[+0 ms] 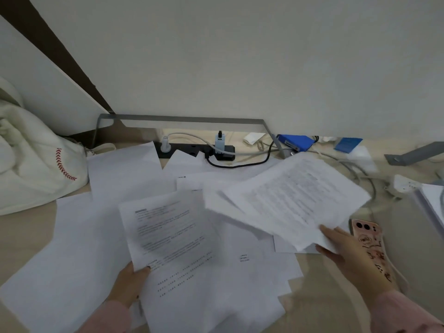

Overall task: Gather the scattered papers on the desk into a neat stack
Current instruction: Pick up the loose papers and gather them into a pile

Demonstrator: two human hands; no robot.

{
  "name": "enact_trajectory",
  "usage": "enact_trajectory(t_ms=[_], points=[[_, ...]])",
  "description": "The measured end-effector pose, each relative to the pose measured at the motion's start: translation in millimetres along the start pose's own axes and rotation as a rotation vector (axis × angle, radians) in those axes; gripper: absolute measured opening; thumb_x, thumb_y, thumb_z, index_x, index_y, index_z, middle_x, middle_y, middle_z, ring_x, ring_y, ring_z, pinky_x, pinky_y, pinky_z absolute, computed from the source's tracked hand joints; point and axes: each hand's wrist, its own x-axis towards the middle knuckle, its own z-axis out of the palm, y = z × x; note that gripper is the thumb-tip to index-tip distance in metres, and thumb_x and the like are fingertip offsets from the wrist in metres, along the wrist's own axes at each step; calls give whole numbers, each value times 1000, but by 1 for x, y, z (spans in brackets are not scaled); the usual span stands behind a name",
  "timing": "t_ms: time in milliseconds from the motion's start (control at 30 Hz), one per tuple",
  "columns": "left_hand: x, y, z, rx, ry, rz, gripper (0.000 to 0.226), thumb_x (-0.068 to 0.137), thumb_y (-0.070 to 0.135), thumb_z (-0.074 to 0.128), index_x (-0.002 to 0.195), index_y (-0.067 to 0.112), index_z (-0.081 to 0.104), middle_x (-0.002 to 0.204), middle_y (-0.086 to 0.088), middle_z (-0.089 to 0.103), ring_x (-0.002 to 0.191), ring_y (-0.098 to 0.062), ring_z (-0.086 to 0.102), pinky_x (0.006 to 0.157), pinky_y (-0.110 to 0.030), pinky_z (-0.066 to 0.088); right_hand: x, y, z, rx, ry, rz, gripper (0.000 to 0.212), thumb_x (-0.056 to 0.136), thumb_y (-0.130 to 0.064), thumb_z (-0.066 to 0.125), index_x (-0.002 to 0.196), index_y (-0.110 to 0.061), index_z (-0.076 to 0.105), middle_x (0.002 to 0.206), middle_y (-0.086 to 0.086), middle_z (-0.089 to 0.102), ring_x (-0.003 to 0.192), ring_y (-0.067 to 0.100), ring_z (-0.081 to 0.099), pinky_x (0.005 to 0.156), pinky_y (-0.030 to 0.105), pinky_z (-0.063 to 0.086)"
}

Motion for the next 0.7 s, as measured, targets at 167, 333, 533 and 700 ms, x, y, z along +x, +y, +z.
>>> enact_trajectory(t_ms=[167, 333, 533, 700], points=[[-6, 2, -5, -28, -125, -1, 28, 92, 4, 51, 119, 12, 52, 112, -13, 60, 88, -25, 55, 70, -30, 46, -6, 14, 22, -340, -214, 176, 20, 86, -12, 60, 103, -5, 67, 94, 9, 76, 86, 26, 72, 77, 35, 57], [-11, 4, -14, -68, -208, -61, 26, 90, 7, 56, 114, 16, 54, 86, 0, 63, 76, -19, 59, 54, -26, 48, 0, 14, 48, -878, -272, 88, 14, 91, -14, 55, 82, -6, 62, 90, 8, 69, 80, 23, 64, 76, 33, 52], [-12, 3, -3, -83, -277, -22, 38, 91, 3, 53, 128, 8, 50, 112, -11, 59, 86, -20, 56, 61, -24, 48, 4, 17, 103, -1227, -381, -121, 24, 93, -21, 51, 76, -5, 56, 82, 10, 63, 71, 16, 54, 67, 27, 43], [-12, -9, 9, -58, -338, 62, 32, 81, -5, 63, 101, 19, 59, 105, -6, 62, 82, -8, 59, 65, -16, 51, -8, 41, 145, -1196, -388, -452, 29, 98, -24, 42, 106, -5, 62, 104, 0, 59, 98, 16, 55, 81, 22, 37]])
